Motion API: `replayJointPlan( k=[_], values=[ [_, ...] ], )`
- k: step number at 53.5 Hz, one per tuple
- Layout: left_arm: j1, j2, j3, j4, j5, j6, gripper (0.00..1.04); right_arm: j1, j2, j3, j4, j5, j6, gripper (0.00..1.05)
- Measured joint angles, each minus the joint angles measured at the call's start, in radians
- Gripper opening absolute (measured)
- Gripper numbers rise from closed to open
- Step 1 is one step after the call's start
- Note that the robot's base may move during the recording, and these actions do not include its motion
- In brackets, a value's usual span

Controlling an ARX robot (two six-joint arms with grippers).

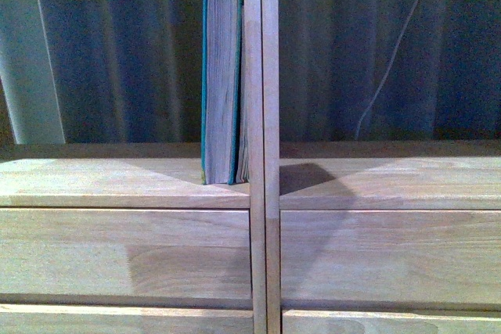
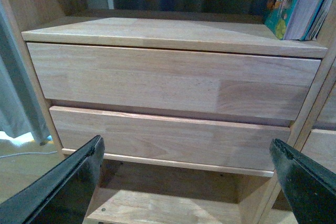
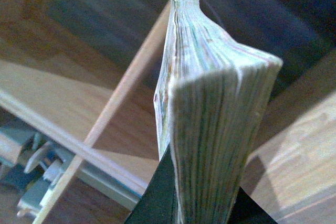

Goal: Organize books on shelf

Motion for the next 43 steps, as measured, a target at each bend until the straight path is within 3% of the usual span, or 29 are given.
replayJointPlan(
  k=[9, 23, 30, 31, 34, 36, 39, 43],
  values=[
    [0.0, 0.0, 0.0, 0.0, 0.0, 0.0, 0.97, 0.055, -0.016, -0.046, 0.124, 0.013, -0.013, 0.07],
    [0.0, 0.0, 0.0, 0.0, 0.0, 0.0, 0.97, 0.305, 0.045, -0.048, 0.204, 0.114, -0.103, 0.07],
    [0.0, 0.0, 0.0, 0.0, 0.0, 0.0, 0.97, 0.371, 0.082, -0.039, 0.216, 0.146, -0.13, 0.07],
    [0.008, 0.006, 0.0, 0.0, 0.034, -0.011, 0.97, 0.372, 0.084, -0.039, 0.216, 0.148, -0.131, 0.07],
    [0.128, 0.108, 0.019, 0.026, 0.405, -0.097, 0.97, 0.373, 0.088, -0.037, 0.217, 0.161, -0.134, 0.07],
    [0.158, 0.182, 0.029, 0.067, 0.574, -0.138, 0.97, 0.375, 0.088, -0.036, 0.216, 0.164, -0.137, 0.07],
    [0.154, 0.253, 0.048, 0.135, 0.718, -0.177, 0.97, 0.375, 0.088, -0.036, 0.216, 0.163, -0.138, 0.07],
    [0.134, 0.327, 0.087, 0.215, 0.758, -0.2, 0.97, 0.375, 0.088, -0.035, 0.216, 0.164, -0.138, 0.07]
  ],
)
